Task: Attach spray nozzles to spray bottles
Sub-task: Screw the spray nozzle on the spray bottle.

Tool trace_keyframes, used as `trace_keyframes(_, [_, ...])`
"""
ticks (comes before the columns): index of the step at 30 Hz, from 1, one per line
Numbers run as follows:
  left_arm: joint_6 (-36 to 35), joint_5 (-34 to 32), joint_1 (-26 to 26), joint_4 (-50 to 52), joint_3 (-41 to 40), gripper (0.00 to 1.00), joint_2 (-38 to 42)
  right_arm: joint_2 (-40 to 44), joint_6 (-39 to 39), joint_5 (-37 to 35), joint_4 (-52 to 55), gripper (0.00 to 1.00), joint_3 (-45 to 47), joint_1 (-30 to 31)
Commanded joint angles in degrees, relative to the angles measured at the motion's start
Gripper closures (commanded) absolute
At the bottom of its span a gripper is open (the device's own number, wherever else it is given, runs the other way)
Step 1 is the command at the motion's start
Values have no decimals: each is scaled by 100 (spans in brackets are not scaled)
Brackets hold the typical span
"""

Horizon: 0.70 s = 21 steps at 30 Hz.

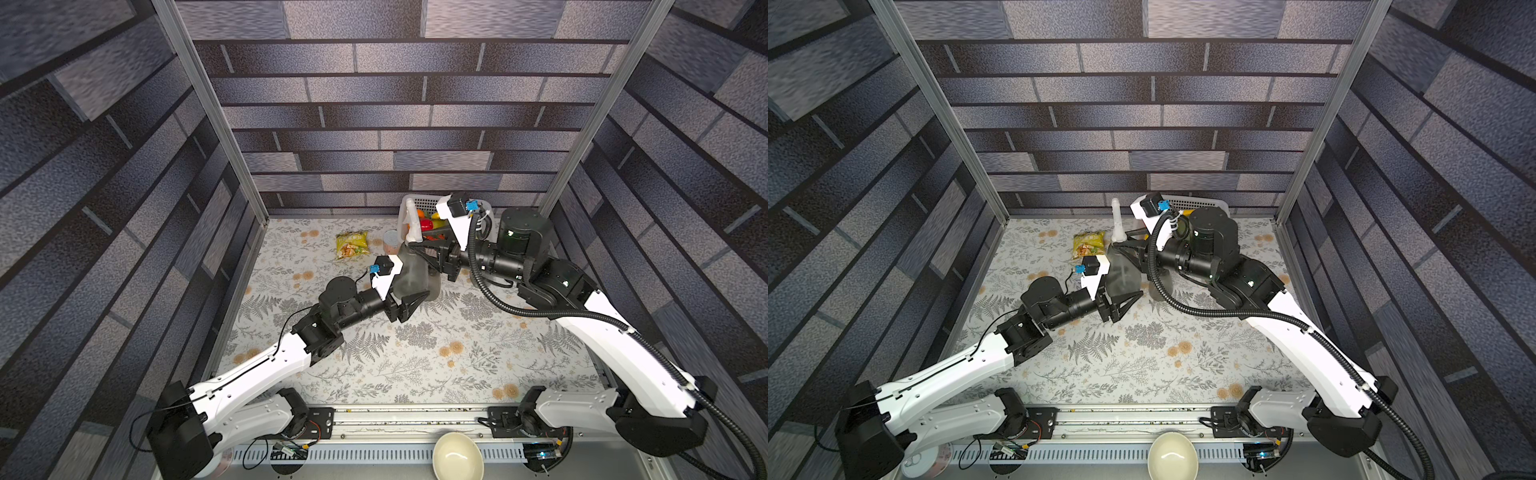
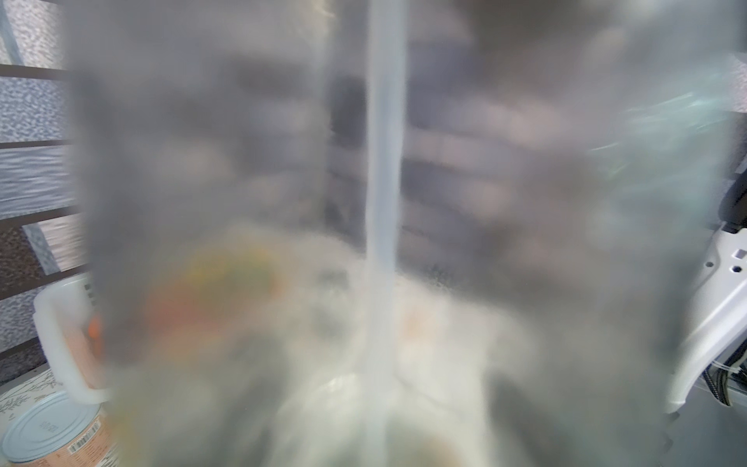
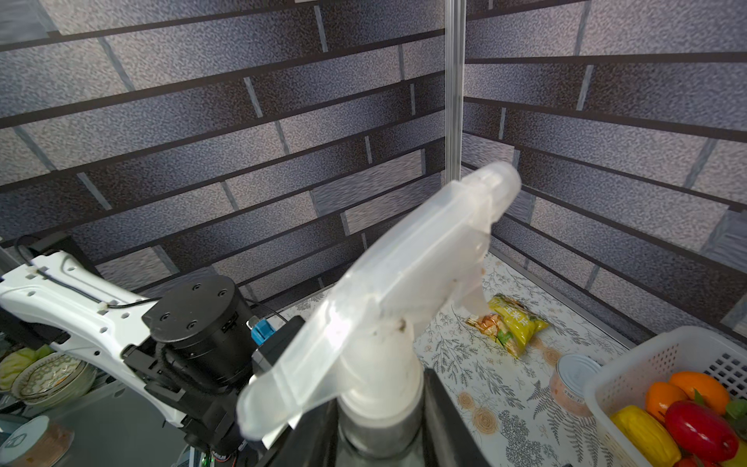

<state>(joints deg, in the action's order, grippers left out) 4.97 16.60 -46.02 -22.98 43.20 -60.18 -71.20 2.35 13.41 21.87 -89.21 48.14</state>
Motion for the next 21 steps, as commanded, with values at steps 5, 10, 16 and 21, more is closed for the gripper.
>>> trace_keyframes(5, [-389, -501, -38, -76, 408, 36, 2, -269, 150, -1905, -164, 87, 498, 722])
trace_keyframes(10, [-655, -741, -159, 154, 448, 36, 38, -386, 248, -2274, -280, 85, 449, 866])
trace_keyframes(16, [-723, -768, -208, 198, 206, 36, 228, -377, 396, -2108, -328, 66, 301, 865])
trace_keyframes(21, [-691, -799, -197, 181, 73, 36, 344, -404, 396, -2159, -288, 55, 176, 873])
